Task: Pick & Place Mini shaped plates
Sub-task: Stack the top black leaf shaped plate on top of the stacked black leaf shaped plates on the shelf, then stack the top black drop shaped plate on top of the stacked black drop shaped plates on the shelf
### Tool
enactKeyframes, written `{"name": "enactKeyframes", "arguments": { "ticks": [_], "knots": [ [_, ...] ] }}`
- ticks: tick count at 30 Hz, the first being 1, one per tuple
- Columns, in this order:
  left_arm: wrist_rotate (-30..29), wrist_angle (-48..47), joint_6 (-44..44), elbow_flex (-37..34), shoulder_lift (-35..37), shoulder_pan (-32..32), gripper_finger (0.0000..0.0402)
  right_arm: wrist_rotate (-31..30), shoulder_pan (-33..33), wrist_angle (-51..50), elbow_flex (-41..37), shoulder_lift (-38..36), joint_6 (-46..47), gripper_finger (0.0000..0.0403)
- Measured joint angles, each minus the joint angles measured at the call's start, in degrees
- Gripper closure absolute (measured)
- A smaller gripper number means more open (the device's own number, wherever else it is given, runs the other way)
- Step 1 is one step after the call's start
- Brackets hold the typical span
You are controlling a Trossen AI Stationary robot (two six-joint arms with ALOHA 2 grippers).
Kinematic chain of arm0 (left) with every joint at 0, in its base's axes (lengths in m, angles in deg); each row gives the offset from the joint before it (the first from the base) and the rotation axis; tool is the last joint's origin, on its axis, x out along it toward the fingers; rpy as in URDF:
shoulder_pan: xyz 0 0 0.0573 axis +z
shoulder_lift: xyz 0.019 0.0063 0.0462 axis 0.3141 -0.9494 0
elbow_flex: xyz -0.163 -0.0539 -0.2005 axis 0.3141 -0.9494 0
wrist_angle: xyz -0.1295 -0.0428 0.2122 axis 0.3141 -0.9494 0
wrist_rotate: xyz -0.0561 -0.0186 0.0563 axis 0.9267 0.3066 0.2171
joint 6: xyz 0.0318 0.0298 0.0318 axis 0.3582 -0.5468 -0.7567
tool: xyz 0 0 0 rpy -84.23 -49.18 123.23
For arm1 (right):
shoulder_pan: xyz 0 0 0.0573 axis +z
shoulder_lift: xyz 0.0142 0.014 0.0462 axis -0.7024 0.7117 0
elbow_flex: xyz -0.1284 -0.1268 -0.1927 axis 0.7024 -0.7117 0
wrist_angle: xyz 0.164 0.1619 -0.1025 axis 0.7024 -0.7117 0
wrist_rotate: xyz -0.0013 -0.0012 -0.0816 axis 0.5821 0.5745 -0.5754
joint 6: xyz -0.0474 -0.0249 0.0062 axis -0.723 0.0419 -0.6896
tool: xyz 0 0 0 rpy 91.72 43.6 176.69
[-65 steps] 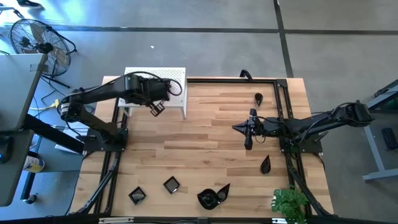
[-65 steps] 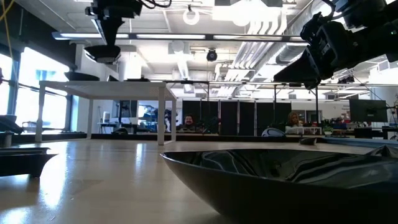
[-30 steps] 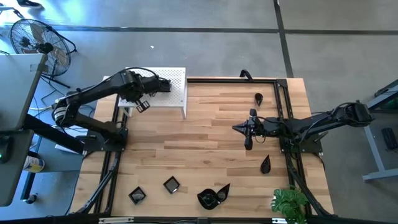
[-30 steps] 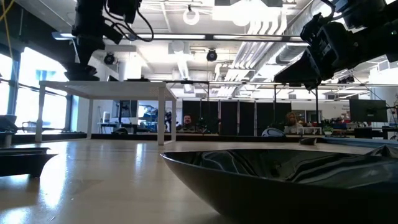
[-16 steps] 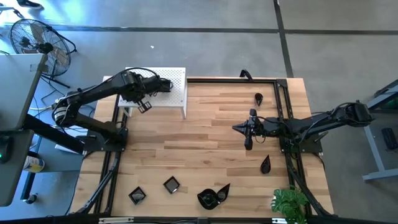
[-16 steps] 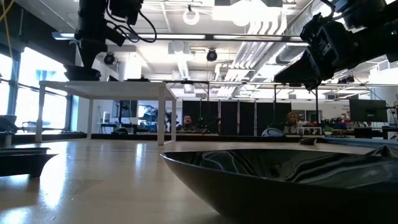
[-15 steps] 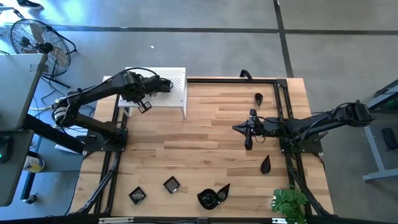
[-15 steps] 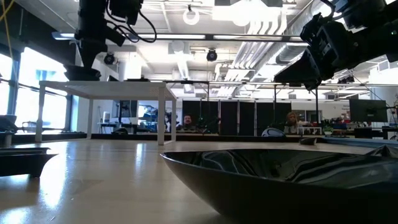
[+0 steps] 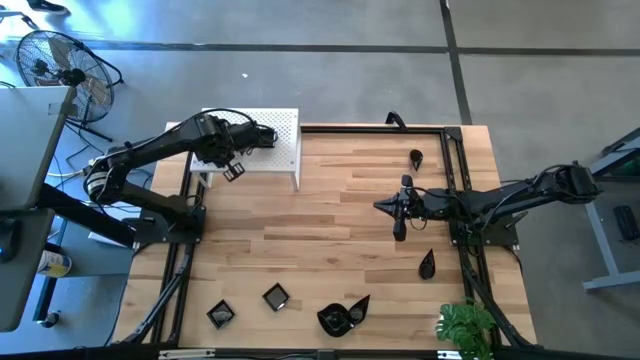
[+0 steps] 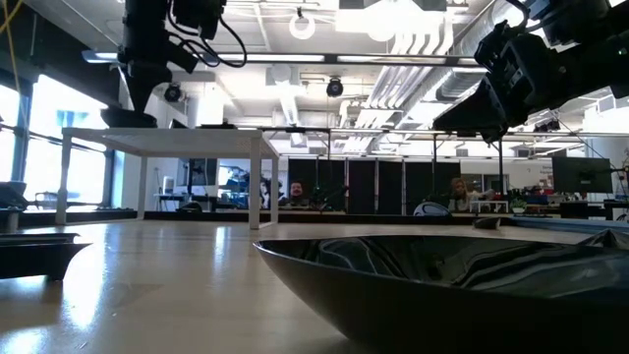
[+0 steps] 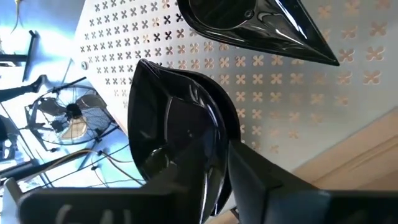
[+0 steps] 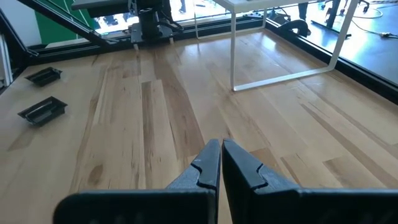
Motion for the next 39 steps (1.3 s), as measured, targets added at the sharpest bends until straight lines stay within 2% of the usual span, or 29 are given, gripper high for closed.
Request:
{"name": "enactKeyframes", "arguments": {
  "ticks": [5, 10, 16, 23, 27, 32, 35, 39],
  "knots": [
    [-0.04, -0.34, -2.93, 0.08, -0.01, -0.04, 0.0304, 0.0, 0.0, 0.0, 0.0, 0.0, -0.02, 0.0396],
    [-0.11, -2.29, -4.57, 2.84, -0.04, -0.04, 0.0299, -0.14, 0.01, 0.0, 0.0, -0.01, -0.03, 0.0396],
    [1.78, -2.07, -4.52, 6.32, 0.0, -0.04, 0.0299, -0.27, 0.0, 0.0, 0.0, -0.02, -0.04, 0.0396],
    [2.56, -1.75, -4.59, 4.96, -0.02, -0.04, 0.03, -0.2, 0.0, 0.0, 0.0, -0.02, 0.0, 0.0396],
    [2.79, 0.05, -3.95, 4.51, 0.64, -0.07, 0.0327, -0.48, 0.02, 0.02, 0.0, -0.02, 0.13, 0.0396],
    [7.67, 9.4, -3.2, 3.77, 6.91, -0.51, 0.039, -5.02, 0.02, 0.07, 0.0, -0.01, 0.81, 0.0396],
    [9.67, 19.79, -3.18, 0.73, 10.64, -3.66, 0.0393, -7.21, 0.02, 0.06, 0.0, 0.0, 2.08, 0.0396],
    [9.38, 36.22, -5.25, -6.39, 14.78, -8.64, 0.0389, -8.66, 0.02, 0.04, 0.0, -0.02, 4.76, 0.0387]
  ]
}}
